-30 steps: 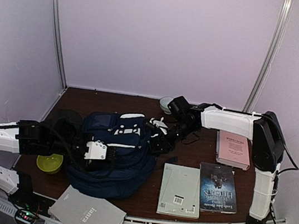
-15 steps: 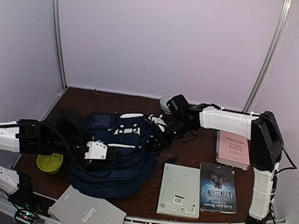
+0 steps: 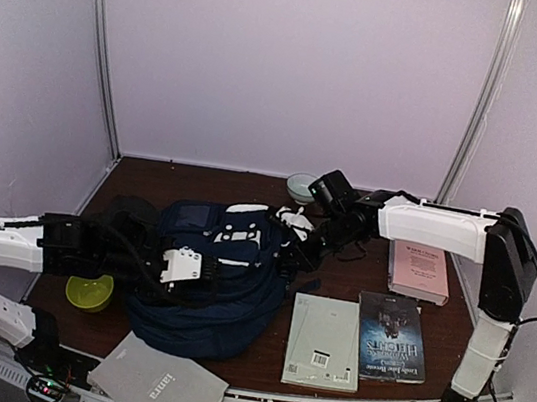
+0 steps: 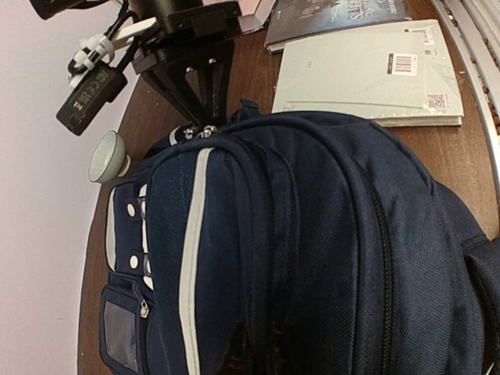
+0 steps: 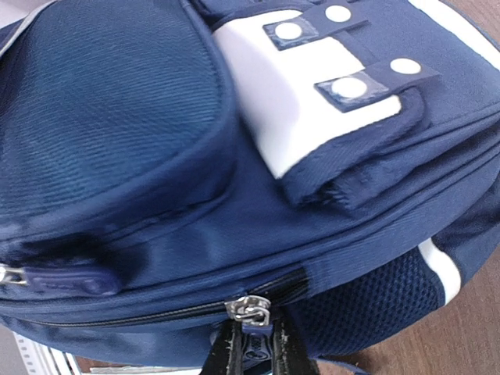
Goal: Pack the student bag
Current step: Pick up the second largest pocket of the bag from the student bag, then unzip the second largest pocket of the student bag.
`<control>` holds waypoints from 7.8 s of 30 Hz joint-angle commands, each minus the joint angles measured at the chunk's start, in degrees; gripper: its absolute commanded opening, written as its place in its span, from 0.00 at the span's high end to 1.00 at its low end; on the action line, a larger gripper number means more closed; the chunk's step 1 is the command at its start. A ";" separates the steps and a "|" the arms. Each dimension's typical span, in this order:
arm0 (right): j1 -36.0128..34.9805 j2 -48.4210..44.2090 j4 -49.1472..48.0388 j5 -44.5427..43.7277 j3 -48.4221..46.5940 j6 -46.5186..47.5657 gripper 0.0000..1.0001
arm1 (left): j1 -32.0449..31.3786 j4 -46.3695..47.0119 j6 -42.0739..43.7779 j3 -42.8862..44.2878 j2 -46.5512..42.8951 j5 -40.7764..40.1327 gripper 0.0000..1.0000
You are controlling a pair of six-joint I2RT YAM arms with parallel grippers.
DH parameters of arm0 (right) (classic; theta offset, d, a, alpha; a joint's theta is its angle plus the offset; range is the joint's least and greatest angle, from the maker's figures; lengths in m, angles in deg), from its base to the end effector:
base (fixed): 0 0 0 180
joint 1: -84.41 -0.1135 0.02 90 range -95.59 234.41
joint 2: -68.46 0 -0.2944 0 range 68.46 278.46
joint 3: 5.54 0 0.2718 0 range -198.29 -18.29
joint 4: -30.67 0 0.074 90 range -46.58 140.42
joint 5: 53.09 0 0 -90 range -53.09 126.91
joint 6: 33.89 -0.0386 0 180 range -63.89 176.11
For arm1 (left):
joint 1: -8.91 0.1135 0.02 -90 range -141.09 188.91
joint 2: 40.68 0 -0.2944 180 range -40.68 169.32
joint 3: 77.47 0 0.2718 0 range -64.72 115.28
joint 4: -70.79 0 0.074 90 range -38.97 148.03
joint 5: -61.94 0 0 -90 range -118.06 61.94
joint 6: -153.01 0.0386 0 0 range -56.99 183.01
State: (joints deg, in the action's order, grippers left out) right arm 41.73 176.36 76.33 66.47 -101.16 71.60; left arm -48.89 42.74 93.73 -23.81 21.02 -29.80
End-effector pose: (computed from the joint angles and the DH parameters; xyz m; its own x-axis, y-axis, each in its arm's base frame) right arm 0.3055 0.3076 0.2447 -0.3915 -0.6770 -0.6232 -0.9202 0.2917 0.2611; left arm 0.1292 -0.2029 0.2684 0.1555 0.7112 -0.6856 0.8762 0.2211 0.4282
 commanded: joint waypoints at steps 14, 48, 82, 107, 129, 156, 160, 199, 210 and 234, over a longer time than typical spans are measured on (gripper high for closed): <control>-9.84 -13.93 0.55 4.11 9.09 -2.49 1.00 | 6.56 2.82 -11.83 7.33 3.46 -7.06 1.00; -2.45 -7.03 -16.61 -0.25 12.03 -31.98 1.00 | 9.89 -8.95 -31.13 19.33 8.19 2.52 0.23; -3.82 -13.48 -14.93 3.08 15.73 -34.14 1.00 | 15.78 -8.35 -23.12 24.03 24.35 10.56 1.00; -11.54 -11.64 -30.41 1.46 9.55 -49.26 1.00 | 14.06 -3.11 -36.40 25.56 10.50 7.52 1.00; 5.67 -16.66 -1.70 -6.80 -6.83 -25.30 1.00 | -3.20 12.88 -27.83 34.83 18.46 17.30 1.00; 3.13 -22.73 7.05 8.13 -19.77 -3.51 1.00 | -7.10 1.54 -12.30 35.81 6.48 29.33 0.32; 2.64 -22.79 6.65 12.33 -18.37 -1.99 1.00 | 1.62 3.75 -24.22 36.44 2.59 28.97 0.28; -14.90 -15.06 16.07 5.63 -22.45 6.92 1.00 | 7.20 -11.11 33.45 38.15 6.95 16.53 0.50; -17.09 -13.93 18.09 3.85 -23.56 7.92 1.00 | 2.87 -14.13 41.12 39.97 8.46 5.67 0.48; -18.66 -15.25 18.22 1.51 -24.00 9.17 1.00 | -1.62 -21.66 42.25 40.62 14.66 0.05 1.00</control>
State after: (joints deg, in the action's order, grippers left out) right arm 24.88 161.65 94.32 65.64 -125.07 80.23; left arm -50.09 24.03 138.18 17.50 34.61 -28.53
